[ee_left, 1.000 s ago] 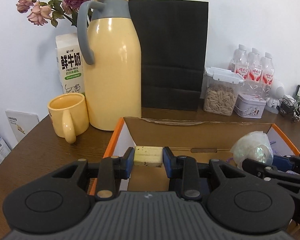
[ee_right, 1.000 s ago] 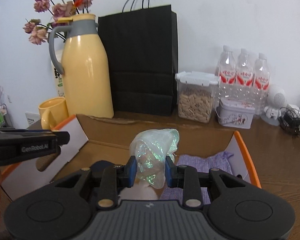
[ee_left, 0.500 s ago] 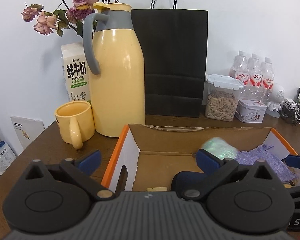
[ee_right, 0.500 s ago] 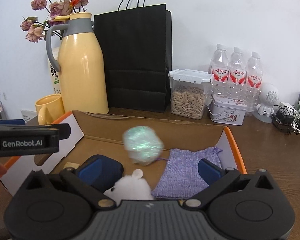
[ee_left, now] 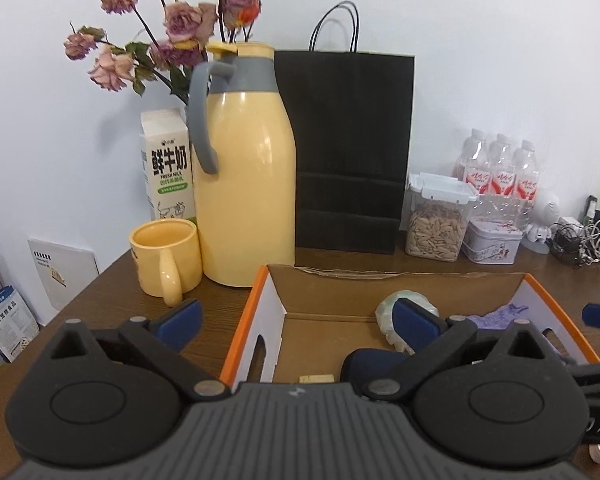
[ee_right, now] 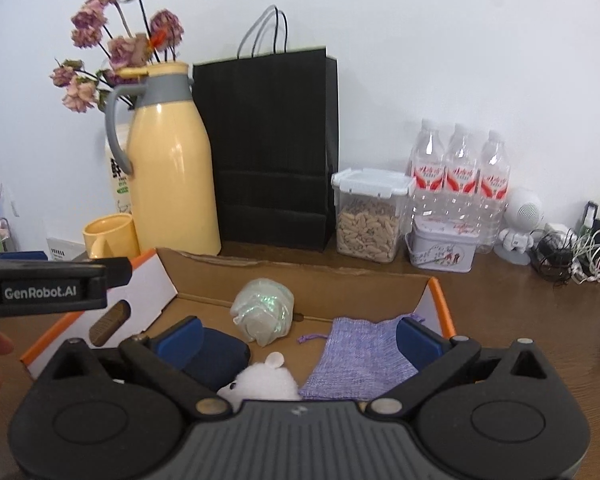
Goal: Organize objects
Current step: 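Carry the sponge and plastic bag into the box and open both grippers, then grasp the white wipes bottle with the left gripper while the right gripper grasps the black braided cable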
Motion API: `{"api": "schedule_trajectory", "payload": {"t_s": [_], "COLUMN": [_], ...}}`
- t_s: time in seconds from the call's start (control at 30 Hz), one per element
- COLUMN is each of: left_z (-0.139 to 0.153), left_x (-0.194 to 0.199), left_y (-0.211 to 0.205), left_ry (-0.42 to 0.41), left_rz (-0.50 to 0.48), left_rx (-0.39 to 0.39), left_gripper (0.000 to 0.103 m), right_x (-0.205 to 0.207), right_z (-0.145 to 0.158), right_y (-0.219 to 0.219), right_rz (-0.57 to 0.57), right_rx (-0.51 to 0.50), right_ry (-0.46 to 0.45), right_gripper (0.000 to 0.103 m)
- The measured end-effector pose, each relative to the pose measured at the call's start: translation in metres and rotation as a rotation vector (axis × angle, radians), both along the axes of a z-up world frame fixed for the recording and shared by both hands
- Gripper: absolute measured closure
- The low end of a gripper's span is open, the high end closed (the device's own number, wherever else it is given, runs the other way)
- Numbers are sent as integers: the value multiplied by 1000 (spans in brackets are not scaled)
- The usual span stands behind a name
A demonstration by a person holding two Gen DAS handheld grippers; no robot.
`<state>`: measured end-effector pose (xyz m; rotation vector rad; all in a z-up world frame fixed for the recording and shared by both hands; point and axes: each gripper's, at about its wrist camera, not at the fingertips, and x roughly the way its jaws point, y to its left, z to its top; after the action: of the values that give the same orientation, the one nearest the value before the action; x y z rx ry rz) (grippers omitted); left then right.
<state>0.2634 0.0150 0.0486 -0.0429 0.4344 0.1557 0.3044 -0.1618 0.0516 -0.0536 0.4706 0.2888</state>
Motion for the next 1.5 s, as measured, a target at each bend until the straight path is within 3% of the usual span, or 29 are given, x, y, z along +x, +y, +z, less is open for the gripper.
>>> {"api": "schedule_trajectory", "payload": {"t_s": [0.3,0.8,1.17,1.37,1.43,1.5], "left_z": [0,-41,-54,-53,-54,-54], "left_x": [-58,-128,-147,-149,-149,-148], "left_y": [3,22,27,29,28,26], "left_ry": [-4,117,159,162,166,168], "left_rz": [-53,-68,-72,-66,-66,-69], "left_rx": [13,5,-25,-37,-36,-35], "left_gripper": [0,0,0,0,0,0], "right_x": [-54,-126,-107,-87,-89,-91], "right_z": [5,-42,-65,-73,-75,-74], "right_y": [-15,-42,-38,-49,-50,-51], "right_rz": [14,99,163,171,177,192], "right_rx": [-42,-88,-55,58,67,84], "right_ry": [-37,123,222,290,290,285], "right_gripper": [0,0,0,0,3,13]}}
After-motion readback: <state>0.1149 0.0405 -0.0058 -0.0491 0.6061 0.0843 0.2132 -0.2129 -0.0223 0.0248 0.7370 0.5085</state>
